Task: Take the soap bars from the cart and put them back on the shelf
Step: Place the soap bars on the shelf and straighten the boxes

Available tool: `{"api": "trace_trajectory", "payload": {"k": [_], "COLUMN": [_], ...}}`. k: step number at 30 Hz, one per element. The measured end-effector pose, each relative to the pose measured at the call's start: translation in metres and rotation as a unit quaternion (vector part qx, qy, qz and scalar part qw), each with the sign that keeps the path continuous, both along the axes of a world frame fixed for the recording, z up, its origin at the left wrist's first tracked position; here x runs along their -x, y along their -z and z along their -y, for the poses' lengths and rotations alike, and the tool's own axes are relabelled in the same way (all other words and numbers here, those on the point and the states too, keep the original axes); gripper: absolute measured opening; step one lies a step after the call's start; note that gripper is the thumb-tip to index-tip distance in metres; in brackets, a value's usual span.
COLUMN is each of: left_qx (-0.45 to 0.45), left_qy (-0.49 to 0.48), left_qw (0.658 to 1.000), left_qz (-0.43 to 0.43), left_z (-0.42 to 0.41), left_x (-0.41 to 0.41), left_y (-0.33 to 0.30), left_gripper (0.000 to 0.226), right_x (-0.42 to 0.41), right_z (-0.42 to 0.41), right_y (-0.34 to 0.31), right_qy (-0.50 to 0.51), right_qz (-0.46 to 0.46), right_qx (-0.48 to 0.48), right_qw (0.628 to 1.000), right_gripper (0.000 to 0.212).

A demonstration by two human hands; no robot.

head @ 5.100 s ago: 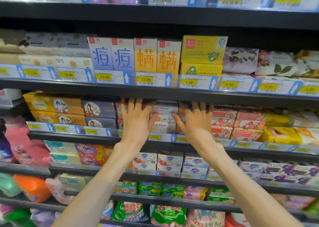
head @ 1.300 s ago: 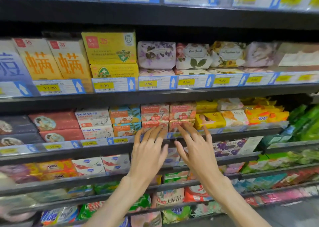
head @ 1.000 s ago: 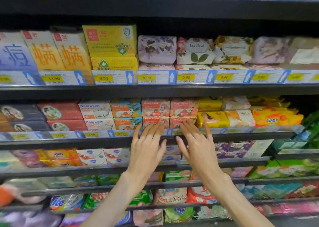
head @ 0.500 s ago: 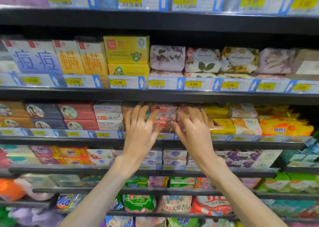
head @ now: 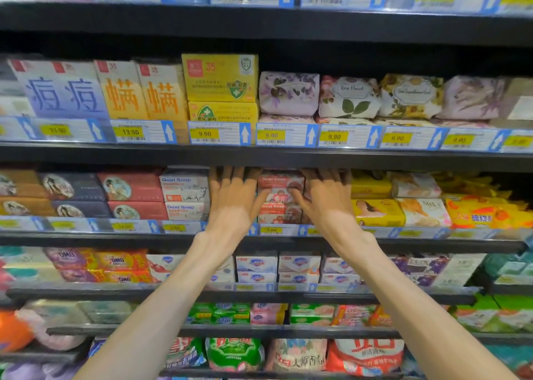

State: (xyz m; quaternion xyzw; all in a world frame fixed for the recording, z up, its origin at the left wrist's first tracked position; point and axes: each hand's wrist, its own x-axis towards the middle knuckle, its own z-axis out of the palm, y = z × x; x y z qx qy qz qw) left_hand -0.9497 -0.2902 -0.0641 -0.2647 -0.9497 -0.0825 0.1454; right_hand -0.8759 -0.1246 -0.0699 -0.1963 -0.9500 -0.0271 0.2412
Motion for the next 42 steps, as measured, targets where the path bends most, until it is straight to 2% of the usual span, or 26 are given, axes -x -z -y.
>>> {"api": "trace_trajectory", "payload": {"k": [13, 27, 32, 36, 39, 42], "left_qx": [-0.004, -0.004, -0.028, -0.110, -0.117, -0.116], "left_qy": [-0.007, -0.010, -0.001, 0.079, 0.120, 0.145], "left_qw": [1.000, 1.000, 1.000, 0.979, 0.972, 0.969], "left_qz": [0.021, 0.025, -0.011, -0.153, -0.163, -0.163], "left_z": [-0.002, -0.003, 0.000, 0.001, -0.016, -0.038], "left_x": [-0.001, -0.003, -0.005, -0.008, -0.019, -0.028], "left_y": [-0.004, -0.003, 0.003, 0.024, 0.029, 0.027], "left_gripper": [0.046, 0.046, 0.048, 0.049, 0.047, 0.047], "right_x": [0.009, 0.006, 0.004, -0.010, -0.030, -0.039], "right_z": [-0.004, 0.001, 0.000, -0.009, -0.028, -0.050], "right_y": [0.015, 0.007, 0.008, 0.018, 0.026, 0.029], "right_qy": [0.010, 0.043, 0.029, -0.008, -0.034, -0.011], "right_qz": [-0.086, -0.025, -0.032, -0.133, -0.191, -0.199], "right_qx": [-0.013, -0.013, -0.014, -0.023, -0.062, -0.072], "right_qw": [0.996, 0.999, 0.999, 0.991, 0.979, 0.977], "right_gripper": [0.041, 0.056, 0.054, 0.059, 0.054, 0.050]}}
